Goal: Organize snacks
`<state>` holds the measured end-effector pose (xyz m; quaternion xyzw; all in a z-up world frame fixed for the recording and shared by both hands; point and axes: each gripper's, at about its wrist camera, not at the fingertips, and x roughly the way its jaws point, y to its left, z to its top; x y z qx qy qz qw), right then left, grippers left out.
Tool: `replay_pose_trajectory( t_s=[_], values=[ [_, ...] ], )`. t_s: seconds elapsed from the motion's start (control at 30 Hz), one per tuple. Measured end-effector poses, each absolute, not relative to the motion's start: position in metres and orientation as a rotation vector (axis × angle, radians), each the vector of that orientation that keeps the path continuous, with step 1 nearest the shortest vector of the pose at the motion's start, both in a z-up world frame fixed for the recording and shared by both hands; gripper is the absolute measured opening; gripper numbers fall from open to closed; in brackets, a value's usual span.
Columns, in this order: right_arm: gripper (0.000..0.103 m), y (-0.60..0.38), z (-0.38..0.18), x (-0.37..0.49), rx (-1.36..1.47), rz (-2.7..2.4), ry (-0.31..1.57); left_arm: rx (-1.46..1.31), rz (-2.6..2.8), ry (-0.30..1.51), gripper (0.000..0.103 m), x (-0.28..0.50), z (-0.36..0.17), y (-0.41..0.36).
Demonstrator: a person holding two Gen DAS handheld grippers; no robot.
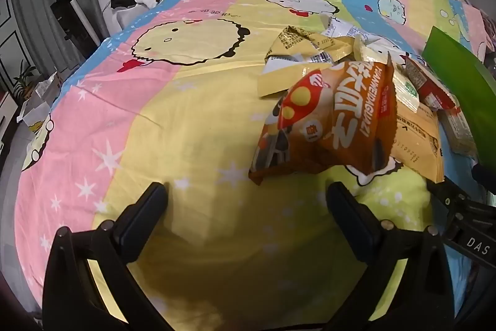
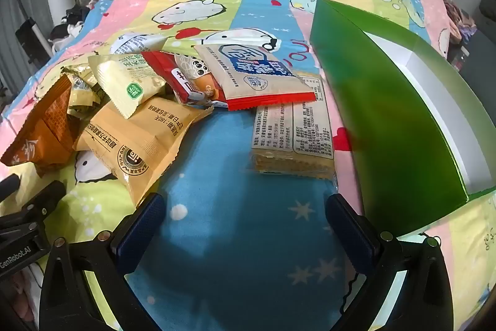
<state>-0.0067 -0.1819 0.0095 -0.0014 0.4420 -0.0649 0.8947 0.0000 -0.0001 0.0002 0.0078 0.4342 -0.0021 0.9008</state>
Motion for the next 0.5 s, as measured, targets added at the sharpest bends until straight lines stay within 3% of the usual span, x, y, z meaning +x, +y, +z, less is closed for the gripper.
replay_pose_trajectory(
  t_s=[0.5],
  values=[
    [0.103, -0.1827, 0.0082, -0.0057, 0.013, -0.135, 0.913, 0.021, -0.003, 0.891, 0.103, -0.0006, 0.0011, -0.0032]
  ],
)
